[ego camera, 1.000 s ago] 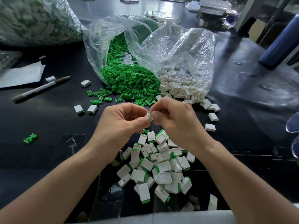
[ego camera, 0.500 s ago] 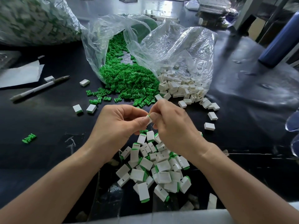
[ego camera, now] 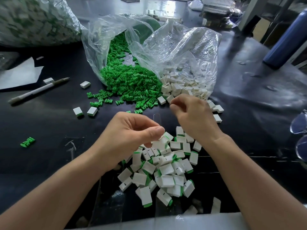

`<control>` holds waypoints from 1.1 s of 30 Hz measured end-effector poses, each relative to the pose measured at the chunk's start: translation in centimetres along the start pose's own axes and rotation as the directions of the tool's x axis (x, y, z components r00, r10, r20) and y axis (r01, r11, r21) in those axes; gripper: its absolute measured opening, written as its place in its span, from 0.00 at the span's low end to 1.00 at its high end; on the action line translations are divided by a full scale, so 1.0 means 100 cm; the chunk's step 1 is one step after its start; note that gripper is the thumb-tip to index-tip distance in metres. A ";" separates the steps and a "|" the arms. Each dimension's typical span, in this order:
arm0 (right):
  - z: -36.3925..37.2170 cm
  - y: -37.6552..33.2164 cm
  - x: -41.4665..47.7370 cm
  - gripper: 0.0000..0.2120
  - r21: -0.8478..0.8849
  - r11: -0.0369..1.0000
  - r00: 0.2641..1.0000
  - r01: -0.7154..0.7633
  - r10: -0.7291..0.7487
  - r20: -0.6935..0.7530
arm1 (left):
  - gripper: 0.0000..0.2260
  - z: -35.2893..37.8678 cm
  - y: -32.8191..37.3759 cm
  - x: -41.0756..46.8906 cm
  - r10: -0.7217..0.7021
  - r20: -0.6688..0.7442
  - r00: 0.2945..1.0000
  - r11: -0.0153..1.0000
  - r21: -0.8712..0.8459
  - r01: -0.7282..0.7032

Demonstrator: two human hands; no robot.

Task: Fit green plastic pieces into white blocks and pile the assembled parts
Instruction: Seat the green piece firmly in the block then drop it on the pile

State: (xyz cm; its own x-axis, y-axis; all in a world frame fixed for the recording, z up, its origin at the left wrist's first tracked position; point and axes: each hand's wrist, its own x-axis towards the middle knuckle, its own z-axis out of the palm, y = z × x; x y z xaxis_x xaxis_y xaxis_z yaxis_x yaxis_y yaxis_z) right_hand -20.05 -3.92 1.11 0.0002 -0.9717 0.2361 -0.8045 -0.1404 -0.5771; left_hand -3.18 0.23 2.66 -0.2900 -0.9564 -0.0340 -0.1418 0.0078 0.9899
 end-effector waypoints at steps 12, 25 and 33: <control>0.004 0.030 0.018 0.11 -0.273 0.950 0.986 -0.149 0.162 0.026 | 0.05 -0.014 -0.004 0.010 -0.048 -0.341 0.939 0.980 -0.197 -0.022; -0.001 0.000 0.005 0.06 0.421 0.903 0.989 -0.086 0.026 0.146 | 0.19 -0.009 -0.012 0.010 0.034 -0.232 0.972 0.998 0.055 -0.022; 0.016 -0.019 -0.012 0.06 0.586 0.808 0.979 -0.070 -0.056 0.194 | 0.04 -0.008 -0.010 0.010 0.065 -0.233 0.970 0.998 0.031 -0.059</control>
State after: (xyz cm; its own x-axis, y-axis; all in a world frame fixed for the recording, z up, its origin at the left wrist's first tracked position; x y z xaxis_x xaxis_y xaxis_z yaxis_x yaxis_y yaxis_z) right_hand -17.58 -2.84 0.66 0.1606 -0.9807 0.1117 -0.3018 -0.1565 -0.9404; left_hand -2.52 -0.98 1.73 -0.0697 -0.9955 0.0636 -0.1537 0.0737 0.9854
